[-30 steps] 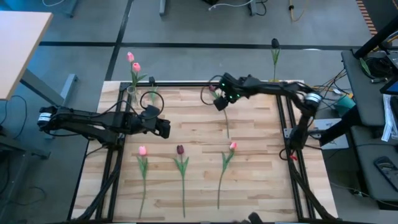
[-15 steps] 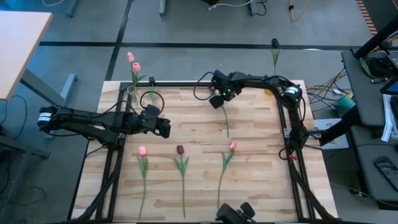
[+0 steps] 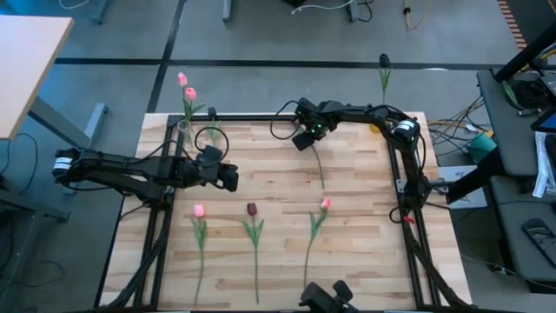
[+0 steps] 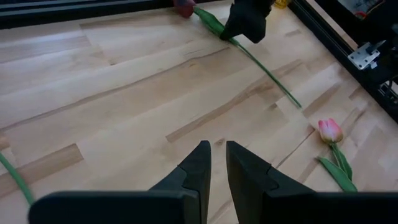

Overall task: Sort flowers into vase by color
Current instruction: Put the top red flower into the yellow vase

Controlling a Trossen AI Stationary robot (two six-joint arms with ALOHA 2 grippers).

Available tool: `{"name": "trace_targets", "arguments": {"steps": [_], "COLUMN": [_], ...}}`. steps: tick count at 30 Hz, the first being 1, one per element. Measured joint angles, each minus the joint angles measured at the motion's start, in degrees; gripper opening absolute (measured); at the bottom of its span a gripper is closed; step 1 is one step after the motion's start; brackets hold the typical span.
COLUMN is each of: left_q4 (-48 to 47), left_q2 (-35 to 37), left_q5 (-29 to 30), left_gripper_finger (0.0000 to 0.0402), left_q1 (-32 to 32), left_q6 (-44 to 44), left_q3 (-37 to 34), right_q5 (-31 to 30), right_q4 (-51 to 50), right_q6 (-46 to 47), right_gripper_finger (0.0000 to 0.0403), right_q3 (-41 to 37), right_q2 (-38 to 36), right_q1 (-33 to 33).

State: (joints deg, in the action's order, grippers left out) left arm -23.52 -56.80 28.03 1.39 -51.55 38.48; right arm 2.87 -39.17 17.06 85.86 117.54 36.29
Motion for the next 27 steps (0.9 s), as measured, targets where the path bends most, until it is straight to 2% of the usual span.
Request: {"name": "trace_targets", "arguments": {"steps": [3,7,11,15,19,27], "left_q4": [0.01,0.22,0.91,1.42,1.9,2.13], "left_q2": [0.0,0.0,0.0,0.0,-0.02,0.0], "left_q5": [0.0,0.0,0.0,0.0,0.02,0.17], "left_gripper_finger": [0.0035,0.0035,0.0035,0.0035,0.0035,0.0035], "left_q1": [0.0,0.0,0.0,0.0,0.0,0.0], "left_q6": [0.0,0.1,0.67,0.7,0.7,2.01], "left_q3": [0.0,0.0,0.0,0.0,0.0,0.0], "right_q5": [0.25,0.94,-3.35,-10.01,-21.63,-54.17], "right_q4": [0.49,-0.23,1.93,7.35,12.14,13.04], "right_q6": [-1.47,-3.21,-5.4,-5.94,-7.69,-15.49], "right_gripper_finger": [0.0023,0.0017,0.0014,0.0013,0.0013,0.0012], "right_q3": [-0.01,-0.25,-2.51,-8.59,-16.12,-26.79], "right_q2": [-0.38,-4.53,-13.99,-27.33,-42.53,-67.01], "right_q1": [-0.02,-0.41,-1.47,-3.15,-6.14,-14.12]}}
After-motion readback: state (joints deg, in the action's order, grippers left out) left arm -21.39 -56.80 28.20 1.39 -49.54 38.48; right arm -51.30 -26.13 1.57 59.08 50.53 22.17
